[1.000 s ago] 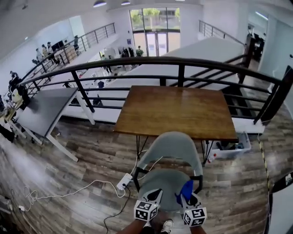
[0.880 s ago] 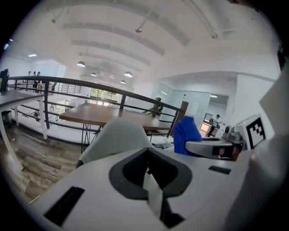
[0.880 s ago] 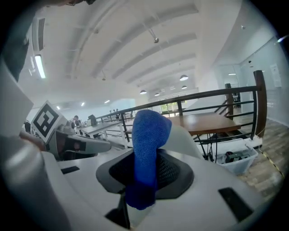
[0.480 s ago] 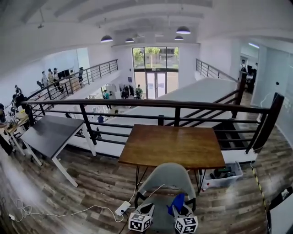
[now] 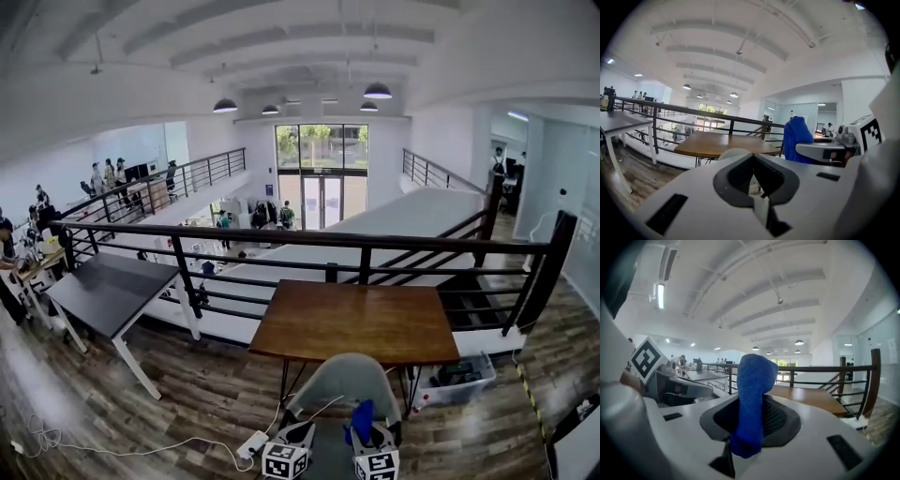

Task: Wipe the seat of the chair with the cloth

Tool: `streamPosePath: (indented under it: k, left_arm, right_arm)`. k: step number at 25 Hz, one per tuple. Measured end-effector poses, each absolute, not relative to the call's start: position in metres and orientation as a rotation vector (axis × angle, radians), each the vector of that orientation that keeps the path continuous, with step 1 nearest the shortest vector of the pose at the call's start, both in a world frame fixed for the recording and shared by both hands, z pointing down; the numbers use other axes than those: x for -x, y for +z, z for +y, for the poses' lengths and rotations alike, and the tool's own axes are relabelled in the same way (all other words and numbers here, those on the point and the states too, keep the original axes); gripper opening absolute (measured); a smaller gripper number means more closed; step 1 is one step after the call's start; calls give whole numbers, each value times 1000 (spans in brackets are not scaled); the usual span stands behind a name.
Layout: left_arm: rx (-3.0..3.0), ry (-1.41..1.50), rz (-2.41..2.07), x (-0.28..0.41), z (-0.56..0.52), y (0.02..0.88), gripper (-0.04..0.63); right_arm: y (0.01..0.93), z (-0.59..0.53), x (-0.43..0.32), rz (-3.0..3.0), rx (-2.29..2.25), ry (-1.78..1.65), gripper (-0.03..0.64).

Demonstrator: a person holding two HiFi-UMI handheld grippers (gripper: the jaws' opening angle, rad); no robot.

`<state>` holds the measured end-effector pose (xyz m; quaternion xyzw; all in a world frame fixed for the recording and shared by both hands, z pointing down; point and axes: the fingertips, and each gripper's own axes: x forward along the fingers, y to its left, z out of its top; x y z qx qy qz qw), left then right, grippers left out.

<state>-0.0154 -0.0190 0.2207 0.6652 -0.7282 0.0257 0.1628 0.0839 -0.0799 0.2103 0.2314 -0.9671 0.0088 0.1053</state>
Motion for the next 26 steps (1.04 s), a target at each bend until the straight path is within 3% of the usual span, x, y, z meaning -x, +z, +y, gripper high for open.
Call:
streamPosePath:
  k: [26]
  left_arm:
    - [-1947,106,-2131,23,-33,195,8]
  right_arm:
    - [197,-77,-56,-2937,-584,-24,109]
